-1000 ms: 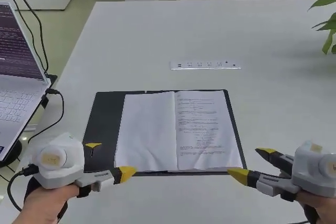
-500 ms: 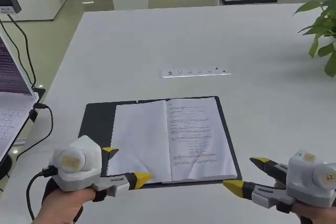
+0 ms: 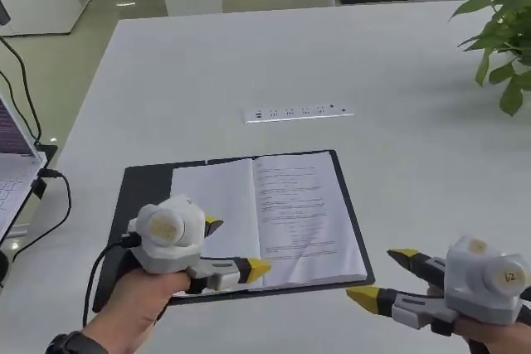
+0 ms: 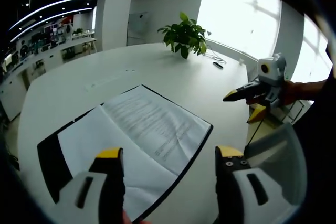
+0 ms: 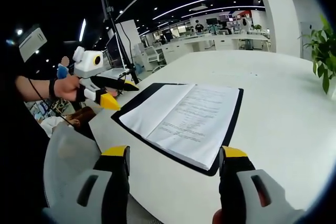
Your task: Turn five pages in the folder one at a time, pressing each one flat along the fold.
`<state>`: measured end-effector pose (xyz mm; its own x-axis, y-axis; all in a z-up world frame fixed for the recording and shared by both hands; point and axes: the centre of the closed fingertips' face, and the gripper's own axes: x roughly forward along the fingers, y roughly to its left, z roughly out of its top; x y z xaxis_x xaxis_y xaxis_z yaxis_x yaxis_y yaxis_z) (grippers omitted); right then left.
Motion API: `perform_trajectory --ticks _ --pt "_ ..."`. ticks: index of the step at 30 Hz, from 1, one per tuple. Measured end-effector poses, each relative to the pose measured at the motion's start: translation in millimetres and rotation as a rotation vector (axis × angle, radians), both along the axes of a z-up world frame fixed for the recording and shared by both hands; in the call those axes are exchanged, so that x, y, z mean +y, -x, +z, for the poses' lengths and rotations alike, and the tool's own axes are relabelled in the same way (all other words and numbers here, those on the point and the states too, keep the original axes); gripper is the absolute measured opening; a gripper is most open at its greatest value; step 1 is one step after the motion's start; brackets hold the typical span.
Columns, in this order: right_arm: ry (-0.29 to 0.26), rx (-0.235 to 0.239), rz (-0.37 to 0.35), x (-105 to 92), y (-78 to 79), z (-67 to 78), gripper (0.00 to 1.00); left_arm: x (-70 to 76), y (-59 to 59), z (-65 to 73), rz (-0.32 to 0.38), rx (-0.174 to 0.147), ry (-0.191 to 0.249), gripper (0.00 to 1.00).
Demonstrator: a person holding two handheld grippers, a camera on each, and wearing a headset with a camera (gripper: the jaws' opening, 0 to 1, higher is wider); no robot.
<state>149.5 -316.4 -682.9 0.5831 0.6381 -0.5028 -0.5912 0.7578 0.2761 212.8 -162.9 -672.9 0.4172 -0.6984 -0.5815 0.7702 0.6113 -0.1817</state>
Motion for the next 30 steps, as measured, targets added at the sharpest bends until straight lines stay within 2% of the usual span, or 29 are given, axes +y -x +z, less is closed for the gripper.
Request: perform_trajectory --ticks 4,9,14,20,25,30 --pt "-0.004 -0.003 -0.008 -2.2 -1.7 -0.1 0.68 -18.4 -6.3 -9.0 -0.011 0.012 0.001 0.7" --pt "-0.003 -0.004 -0.009 -3.8 -1.4 -0.7 0.68 -38.7 -4.4 -22.8 -0.051 0.031 -0.024 0.7" --pt "0.0 0.002 -0.011 -6.5 0.5 -3.6 0.68 -57.5 -7.9 -38.6 -0.064 0.049 -0.041 0.69" --pt "-0.001 0.012 -0.011 -8.4 5.4 -5.2 0.69 -78.8 -10.1 -50.7 -0.07 0.054 -0.068 0.72" --pt "-0.009 0.025 -0.009 -8.8 9.7 -6.6 0.68 -99.3 -17.7 -57.1 -0.065 0.062 -0.064 0.72" --pt "-0.003 0.039 -0.004 -8.6 13.5 -9.3 0.69 -123.9 -22.4 -67.2 -0.088 0.072 -0.07 0.71"
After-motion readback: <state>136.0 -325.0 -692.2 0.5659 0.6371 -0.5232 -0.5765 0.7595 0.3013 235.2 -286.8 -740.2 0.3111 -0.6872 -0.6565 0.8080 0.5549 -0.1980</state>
